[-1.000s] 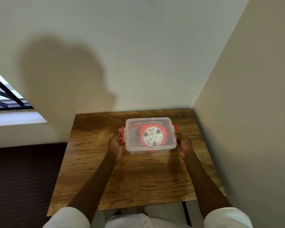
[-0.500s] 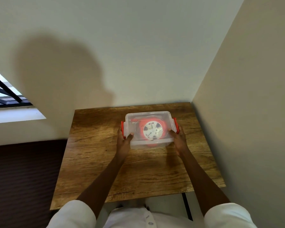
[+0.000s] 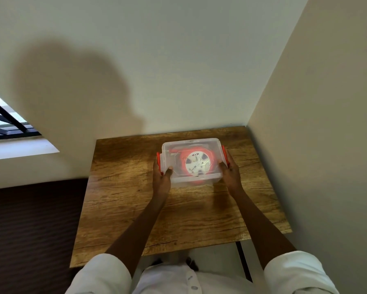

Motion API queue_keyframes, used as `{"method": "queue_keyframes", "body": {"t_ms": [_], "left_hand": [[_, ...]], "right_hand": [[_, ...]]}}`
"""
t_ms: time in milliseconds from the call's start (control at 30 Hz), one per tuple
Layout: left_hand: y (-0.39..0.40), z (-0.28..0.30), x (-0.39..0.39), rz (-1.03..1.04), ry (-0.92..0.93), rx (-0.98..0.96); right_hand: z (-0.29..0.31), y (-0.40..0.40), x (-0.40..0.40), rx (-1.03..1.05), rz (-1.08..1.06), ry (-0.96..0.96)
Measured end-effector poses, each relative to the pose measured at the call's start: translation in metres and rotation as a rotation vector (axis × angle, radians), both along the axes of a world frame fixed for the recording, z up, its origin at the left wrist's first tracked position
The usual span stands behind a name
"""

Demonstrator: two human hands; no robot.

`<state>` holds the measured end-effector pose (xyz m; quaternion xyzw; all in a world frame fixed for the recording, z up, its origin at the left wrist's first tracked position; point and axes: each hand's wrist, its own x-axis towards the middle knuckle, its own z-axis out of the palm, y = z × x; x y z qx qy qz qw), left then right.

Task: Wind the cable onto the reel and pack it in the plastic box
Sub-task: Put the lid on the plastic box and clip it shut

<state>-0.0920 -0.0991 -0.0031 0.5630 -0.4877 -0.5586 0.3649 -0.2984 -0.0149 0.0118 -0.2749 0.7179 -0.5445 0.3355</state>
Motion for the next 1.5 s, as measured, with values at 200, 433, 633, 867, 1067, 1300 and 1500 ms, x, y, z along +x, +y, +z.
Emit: {"method": "queue_keyframes", "body": {"t_ms": [200,433,633,867,1067,1300,1500], "left_hand": [[-0.002,-0.003,0.007,-0.137,-0.124,-0.130],[0.004,-0.016,0.027,-0.239,-0.572,-0.520],[-0.004,-0.030,0.084,-0.376,-0.804,-0.724],[0.005,-0.038,0.137,-0.444,-0.912,-0.804],[0.012,-0.039,0.159,-0.417,-0.988,-0.809],[-0.005,-0.037,0.207,-0.345,-1.097,-0.617],[-0.033,-0.028,0.234,-0.406,-1.079,-0.601]], "right_hand": [[-0.002,0.002,0.000,0.033,0.039,0.099],[-0.005,0.003,0.011,0.225,0.210,0.952],[-0.010,-0.011,0.025,0.282,0.659,1.254],[-0.009,-0.049,0.048,0.266,0.769,1.314],[-0.001,-0.090,0.118,0.196,0.597,1.092],[0.008,-0.140,0.189,0.274,0.668,0.879],[0.012,-0.171,0.214,0.415,0.722,0.994]]}}
